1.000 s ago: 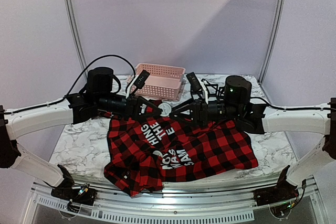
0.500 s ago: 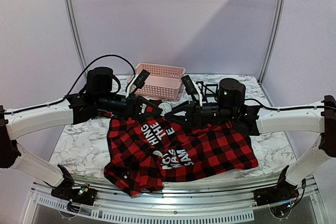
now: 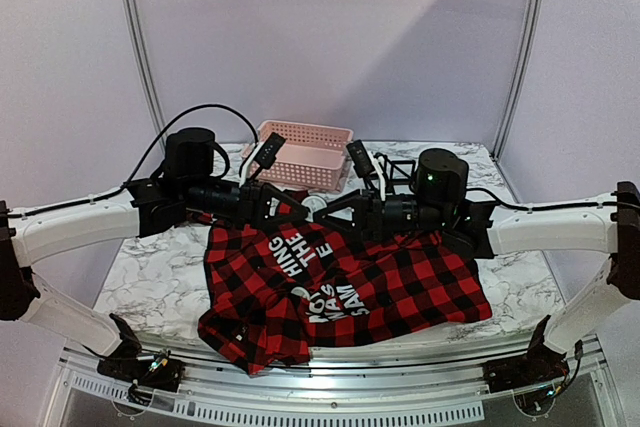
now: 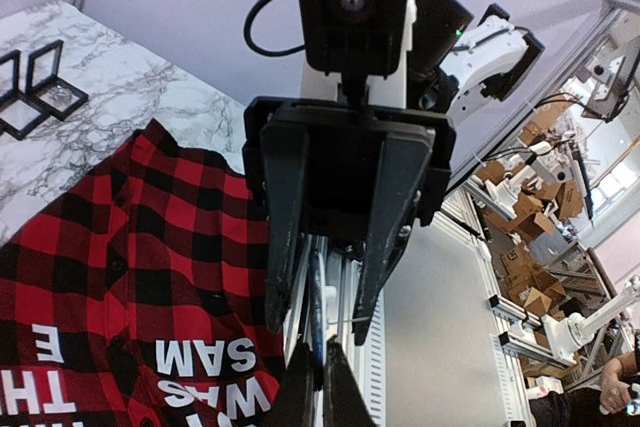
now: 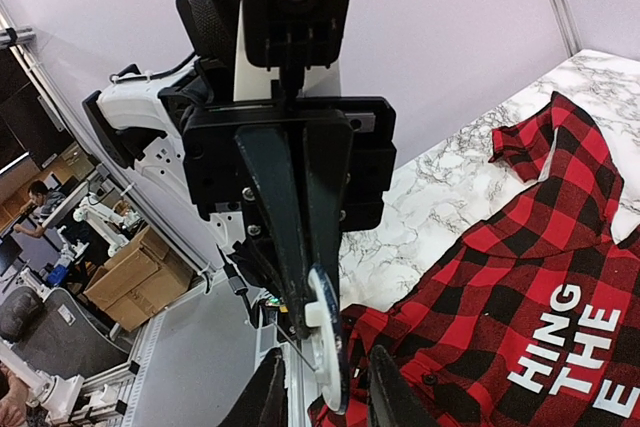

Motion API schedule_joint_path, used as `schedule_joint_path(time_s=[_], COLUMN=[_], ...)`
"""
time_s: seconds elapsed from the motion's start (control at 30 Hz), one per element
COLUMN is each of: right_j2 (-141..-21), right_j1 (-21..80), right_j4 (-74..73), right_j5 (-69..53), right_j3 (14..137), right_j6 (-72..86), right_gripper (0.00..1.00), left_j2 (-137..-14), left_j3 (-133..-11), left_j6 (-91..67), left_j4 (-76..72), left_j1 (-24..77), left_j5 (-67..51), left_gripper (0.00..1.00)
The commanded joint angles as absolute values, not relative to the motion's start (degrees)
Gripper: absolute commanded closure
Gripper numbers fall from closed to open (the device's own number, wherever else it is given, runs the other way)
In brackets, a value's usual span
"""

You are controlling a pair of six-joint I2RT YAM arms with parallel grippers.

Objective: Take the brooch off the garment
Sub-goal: Close the brooch at the center of the board.

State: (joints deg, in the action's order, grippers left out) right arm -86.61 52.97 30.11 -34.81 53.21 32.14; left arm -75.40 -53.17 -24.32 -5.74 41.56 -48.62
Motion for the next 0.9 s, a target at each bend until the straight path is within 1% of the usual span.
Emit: schedule_joint_path(time_s=[0.0, 0.33, 0.67, 0.87], right_j2=[-87.7, -87.9, -87.8, -87.9], right_j1=[53.3, 53.4, 53.4, 53.4], right_j4=[31.5, 31.6, 31.9, 31.9], right_j5=[-33.7, -32.8, -30.8, -28.7], right_j3=[54.4, 54.3, 54.3, 54.4], right_j6=[32.3, 32.2, 32.6, 33.4], right_gripper=[0.74, 0.76, 0.76, 0.79], left_j2=[-75.7, -75.8, -76.0, -75.9], left_j3=[-52.5, -52.5, -52.5, -52.6], left_j6=[-24.8, -24.7, -24.6, -24.5], left_j4=[-6.6, -6.6, -6.6, -6.4], left_j1=[41.1, 41.2, 41.5, 41.7], left_j5=[-49.1, -49.1, -49.1, -49.1], left_gripper=[1.00, 1.00, 1.00, 1.00])
